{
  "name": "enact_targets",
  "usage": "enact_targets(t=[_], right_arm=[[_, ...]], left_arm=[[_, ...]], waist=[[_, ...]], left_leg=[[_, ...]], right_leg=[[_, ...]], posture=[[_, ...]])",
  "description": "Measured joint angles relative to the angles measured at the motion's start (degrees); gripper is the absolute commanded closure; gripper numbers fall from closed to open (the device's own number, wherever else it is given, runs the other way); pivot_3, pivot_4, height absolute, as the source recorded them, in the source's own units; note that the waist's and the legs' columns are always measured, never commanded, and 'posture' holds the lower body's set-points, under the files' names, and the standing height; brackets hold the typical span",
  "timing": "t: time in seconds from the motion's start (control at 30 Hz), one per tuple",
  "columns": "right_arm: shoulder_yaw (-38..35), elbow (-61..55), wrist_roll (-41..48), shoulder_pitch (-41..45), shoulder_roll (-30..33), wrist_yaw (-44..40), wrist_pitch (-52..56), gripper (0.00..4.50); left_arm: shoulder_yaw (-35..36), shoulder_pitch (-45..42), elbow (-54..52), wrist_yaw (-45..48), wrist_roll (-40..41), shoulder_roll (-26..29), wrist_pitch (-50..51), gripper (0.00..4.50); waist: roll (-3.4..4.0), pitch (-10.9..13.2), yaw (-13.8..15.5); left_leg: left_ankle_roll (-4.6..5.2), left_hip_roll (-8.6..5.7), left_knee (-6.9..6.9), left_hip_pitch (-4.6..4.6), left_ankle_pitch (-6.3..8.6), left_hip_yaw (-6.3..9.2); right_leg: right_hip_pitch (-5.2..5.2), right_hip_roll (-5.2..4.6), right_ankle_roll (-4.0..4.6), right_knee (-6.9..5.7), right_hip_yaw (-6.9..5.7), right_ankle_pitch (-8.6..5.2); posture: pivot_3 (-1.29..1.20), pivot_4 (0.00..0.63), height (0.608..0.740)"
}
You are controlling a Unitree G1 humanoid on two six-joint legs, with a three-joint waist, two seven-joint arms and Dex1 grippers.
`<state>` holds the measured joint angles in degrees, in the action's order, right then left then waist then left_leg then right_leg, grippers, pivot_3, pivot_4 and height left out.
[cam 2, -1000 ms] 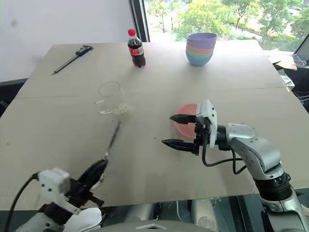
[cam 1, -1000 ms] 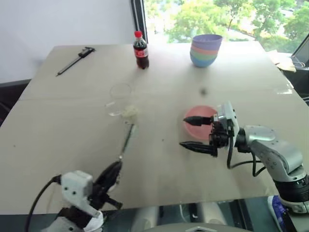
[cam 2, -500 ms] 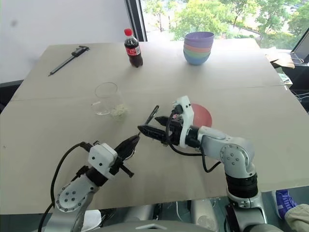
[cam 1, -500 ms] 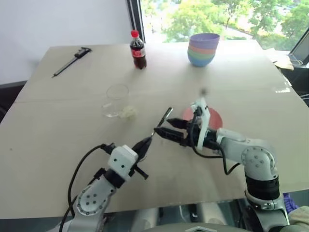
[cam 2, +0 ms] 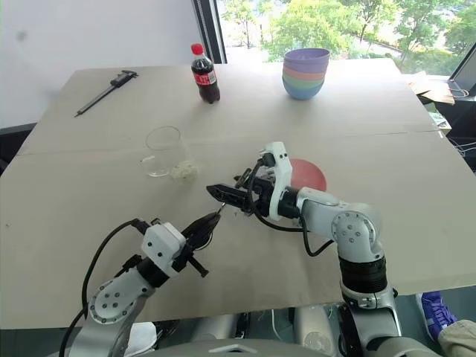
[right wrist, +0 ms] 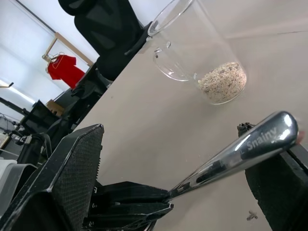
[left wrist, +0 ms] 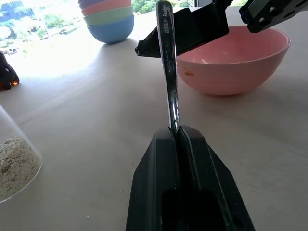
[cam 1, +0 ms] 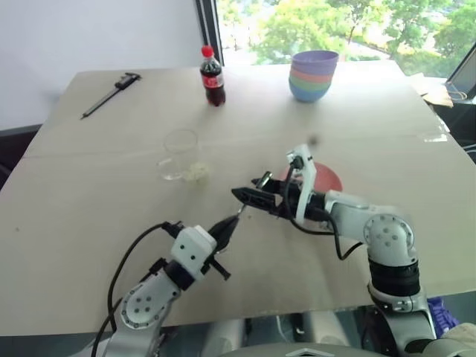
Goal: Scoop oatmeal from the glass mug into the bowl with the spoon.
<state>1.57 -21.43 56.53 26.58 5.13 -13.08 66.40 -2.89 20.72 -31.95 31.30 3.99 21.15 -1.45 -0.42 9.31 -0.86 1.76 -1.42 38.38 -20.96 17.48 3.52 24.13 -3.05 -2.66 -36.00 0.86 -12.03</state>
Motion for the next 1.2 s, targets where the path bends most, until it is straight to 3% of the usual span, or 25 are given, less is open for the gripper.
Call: enact_targets(t=[0.07, 0.17, 0.2, 0.27, 0.4, 0.43, 0.77, 0.87, 0.97, 1.03, 1.2], right_arm=[[-0.02, 0.04, 0.0, 0.14, -0.15, 0.0, -0.29, 0.0], [-0.08, 0.04, 0.01, 0.18, -0.27, 0.03, -0.4, 0.77], [-0.16, 0.04, 0.02, 0.18, -0.27, 0.04, -0.41, 1.32], [-0.34, 0.04, 0.1, 0.18, 0.07, 0.0, -0.41, 2.0], [-0.8, 0.04, 0.35, 0.18, 1.44, -0.28, -0.39, 4.14], [-1.04, 0.17, 0.72, 0.17, 1.59, -0.53, -0.34, 4.45], [-0.85, -0.06, 1.94, 0.26, 3.01, -1.26, -0.48, 4.45], [-0.88, 0.13, 1.85, 0.97, 3.31, -0.72, -0.45, 4.5], [-1.4, 0.69, 1.73, 1.01, 3.85, 0.14, -0.32, 4.5], [-1.5, 1.25, 1.77, 1.01, 3.8, 0.44, -0.28, 4.5], [-3.87, 2.82, 3.3, 2.24, 2.62, 3.34, 0.77, 4.5]], left_arm=[[-0.07, 0.06, 0.0, 0.33, 0.25, 0.45, -0.22, 4.46], [-0.08, 0.18, 0.08, 0.73, 0.64, 0.9, -0.52, 4.5], [-0.08, 0.23, 0.13, 0.79, 0.7, 1.02, -0.6, 4.5], [-0.08, 0.43, 0.65, 1.1, 0.77, 1.23, -0.99, 4.5], [-0.08, 0.72, 1.63, 1.39, 0.77, 1.79, -1.71, 4.5], [-0.14, 0.71, 1.71, 1.44, 0.76, 1.82, -1.79, 4.5], [-0.17, -0.27, 2.74, -0.12, 0.79, 0.63, -1.48, 4.5], [0.03, -0.38, 2.74, -0.71, 0.91, 0.04, -1.39, 3.51], [0.56, -0.32, 2.74, -1.72, 1.07, -0.12, -1.36, 2.0], [0.56, -0.28, 2.74, -1.89, 1.07, -0.13, -1.34, 1.25], [2.89, 0.82, 2.16, -6.35, -0.75, -1.45, -1.32, 1.25]], waist=[[0.0, 0.0, -0.01], [0.01, 0.0, -0.01], [0.01, 0.0, -0.01], [0.01, 0.01, -0.01], [0.01, 0.01, 0.01], [0.01, 0.01, 0.0], [0.04, 0.02, -0.01], [0.05, 0.02, -0.01], [0.05, 0.02, 0.0], [0.05, 0.02, 0.0], [0.05, 0.02, -0.04]], left_leg=[[0.0, 0.0, 0.0, 0.0, 0.0, 0.0], [0.0, 0.0, 0.0, 0.0, 0.0, 0.0], [0.0, 0.0, 0.0, 0.0, 0.0, 0.0], [0.0, 0.0, 0.0, 0.0, 0.0, 0.0], [0.0, 0.0, 0.0, 0.0, 0.0, 0.0], [0.0, 0.0, 0.0, 0.0, 0.0, 0.0], [0.01, 0.0, 0.01, 0.02, 0.0, -0.02], [0.0, 0.01, 0.01, 0.02, 0.0, -0.01], [0.0, 0.01, 0.01, 0.01, 0.0, -0.01], [0.01, 0.01, 0.01, 0.01, 0.0, -0.02], [0.0, 0.01, 0.01, 0.01, 0.0, -0.01]], right_leg=[[0.0, 0.0, 0.0, 0.0, 0.0, 0.0], [0.0, 0.01, 0.0, 0.0, 0.0, 0.0], [0.0, 0.01, 0.0, 0.0, 0.0, 0.0], [0.0, 0.01, 0.0, 0.0, 0.0, 0.0], [0.0, 0.01, 0.0, 0.0, 0.0, 0.0], [0.0, 0.01, 0.0, 0.0, 0.0, 0.0], [-0.01, 0.02, 0.0, -0.01, 0.01, 0.0], [-0.01, 0.02, 0.0, -0.01, 0.01, 0.0], [-0.01, 0.01, 0.0, -0.01, 0.01, 0.0], [-0.01, 0.02, 0.0, -0.01, 0.02, 0.0], [0.0, 0.01, 0.0, -0.01, 0.02, 0.0]], posture=[[0.0, 0.15, 0.74], [0.0, 0.15, 0.74], [0.0, 0.15, 0.74], [0.0, 0.15, 0.74], [0.0, 0.15, 0.74], [0.0, 0.15, 0.74], [0.0, 0.15, 0.74], [0.0, 0.15, 0.74], [0.0, 0.15, 0.74], [0.0, 0.15, 0.74], [0.0, 0.15, 0.74]])
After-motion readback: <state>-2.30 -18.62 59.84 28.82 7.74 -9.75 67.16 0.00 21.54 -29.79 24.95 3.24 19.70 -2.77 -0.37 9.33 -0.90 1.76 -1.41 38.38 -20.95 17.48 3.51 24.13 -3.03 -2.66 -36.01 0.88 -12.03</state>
